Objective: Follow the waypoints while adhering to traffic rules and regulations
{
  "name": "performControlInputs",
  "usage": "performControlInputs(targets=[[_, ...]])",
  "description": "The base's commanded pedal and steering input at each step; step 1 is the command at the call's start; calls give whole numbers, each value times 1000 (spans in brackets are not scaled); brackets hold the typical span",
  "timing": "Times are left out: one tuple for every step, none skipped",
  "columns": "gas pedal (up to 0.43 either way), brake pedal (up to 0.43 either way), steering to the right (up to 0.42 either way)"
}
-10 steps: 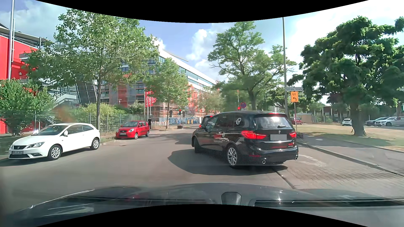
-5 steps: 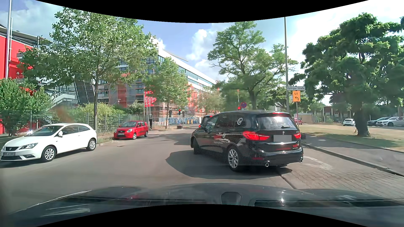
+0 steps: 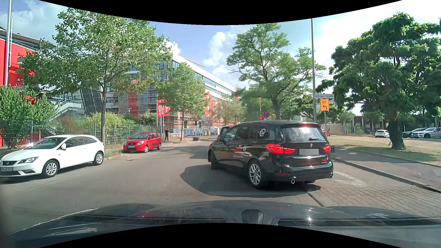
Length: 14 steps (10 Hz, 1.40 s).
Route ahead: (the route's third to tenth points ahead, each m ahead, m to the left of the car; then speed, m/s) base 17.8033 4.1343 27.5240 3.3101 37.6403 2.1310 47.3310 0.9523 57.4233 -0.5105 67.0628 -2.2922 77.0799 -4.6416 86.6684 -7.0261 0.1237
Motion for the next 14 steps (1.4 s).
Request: performControlInputs(targets=[[0,207,0],[0,220,0],[0,226,0],[0,244,0],[0,256,0],[0,256,0],[0,262,0],[0,262,0],[0,262,0],[0,262,0],[0,262,0],[0,262,0],[0,262,0],[0,262,0]])
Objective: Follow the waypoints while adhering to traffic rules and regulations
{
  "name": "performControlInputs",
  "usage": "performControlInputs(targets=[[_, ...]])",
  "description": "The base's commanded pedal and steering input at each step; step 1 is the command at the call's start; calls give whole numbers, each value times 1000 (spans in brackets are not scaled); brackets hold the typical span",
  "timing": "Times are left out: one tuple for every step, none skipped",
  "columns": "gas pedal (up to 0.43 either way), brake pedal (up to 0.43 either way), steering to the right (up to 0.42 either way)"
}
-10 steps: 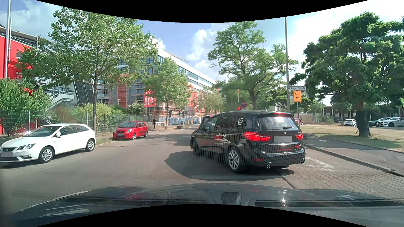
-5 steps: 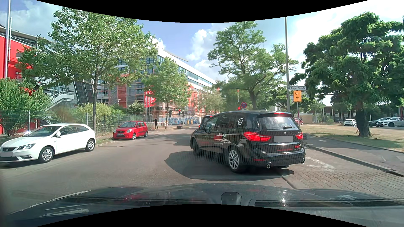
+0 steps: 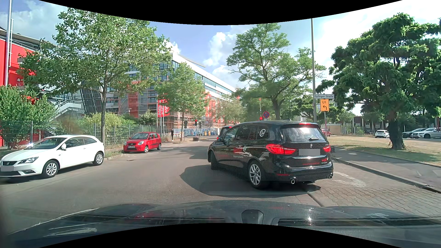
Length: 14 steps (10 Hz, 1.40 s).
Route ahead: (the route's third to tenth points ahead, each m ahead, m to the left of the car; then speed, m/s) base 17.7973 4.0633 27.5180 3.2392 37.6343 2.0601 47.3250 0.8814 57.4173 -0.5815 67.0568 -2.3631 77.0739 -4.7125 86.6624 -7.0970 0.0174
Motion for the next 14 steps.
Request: performControlInputs(targets=[[0,262,0],[0,262,0],[0,262,0],[0,268,0],[0,262,0],[0,268,0],[0,262,0],[0,262,0],[0,268,0],[0,268,0],[0,262,0],[0,262,0],[0,262,0],[0,262,0]])
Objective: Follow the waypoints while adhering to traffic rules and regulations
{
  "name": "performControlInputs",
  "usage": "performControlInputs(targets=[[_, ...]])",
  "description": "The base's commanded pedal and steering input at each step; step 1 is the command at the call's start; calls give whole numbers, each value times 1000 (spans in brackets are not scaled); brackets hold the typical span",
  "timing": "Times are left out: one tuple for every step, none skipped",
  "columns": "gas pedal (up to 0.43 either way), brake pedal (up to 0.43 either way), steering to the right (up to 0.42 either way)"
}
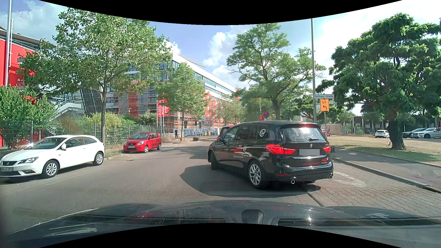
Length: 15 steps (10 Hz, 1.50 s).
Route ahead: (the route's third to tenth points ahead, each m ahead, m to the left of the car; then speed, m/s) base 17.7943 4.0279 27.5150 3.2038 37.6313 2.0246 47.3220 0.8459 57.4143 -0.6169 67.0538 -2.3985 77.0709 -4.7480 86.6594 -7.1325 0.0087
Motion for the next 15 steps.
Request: performControlInputs(targets=[[0,262,0],[0,262,0],[0,262,0],[0,262,0],[0,268,0],[0,268,0],[0,262,0],[0,268,0],[0,268,0],[0,268,0],[0,262,0],[0,262,0],[0,268,0],[0,268,0],[0,262,0]])
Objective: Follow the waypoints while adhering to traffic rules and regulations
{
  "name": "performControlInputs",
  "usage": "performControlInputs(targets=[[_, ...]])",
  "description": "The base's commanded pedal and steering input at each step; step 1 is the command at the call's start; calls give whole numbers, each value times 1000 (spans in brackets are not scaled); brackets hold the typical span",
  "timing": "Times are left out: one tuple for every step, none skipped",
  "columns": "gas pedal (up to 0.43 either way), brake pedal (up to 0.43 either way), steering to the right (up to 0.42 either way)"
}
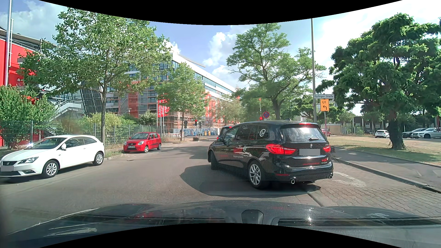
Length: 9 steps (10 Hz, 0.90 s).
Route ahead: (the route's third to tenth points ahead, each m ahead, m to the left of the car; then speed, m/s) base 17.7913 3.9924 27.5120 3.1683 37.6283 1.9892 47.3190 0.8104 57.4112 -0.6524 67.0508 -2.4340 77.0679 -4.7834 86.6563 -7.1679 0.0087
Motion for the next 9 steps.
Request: performControlInputs(targets=[[0,268,0],[0,262,0],[0,268,0],[0,268,0],[0,268,0],[0,268,0],[0,268,0],[0,268,0],[0,268,0]])
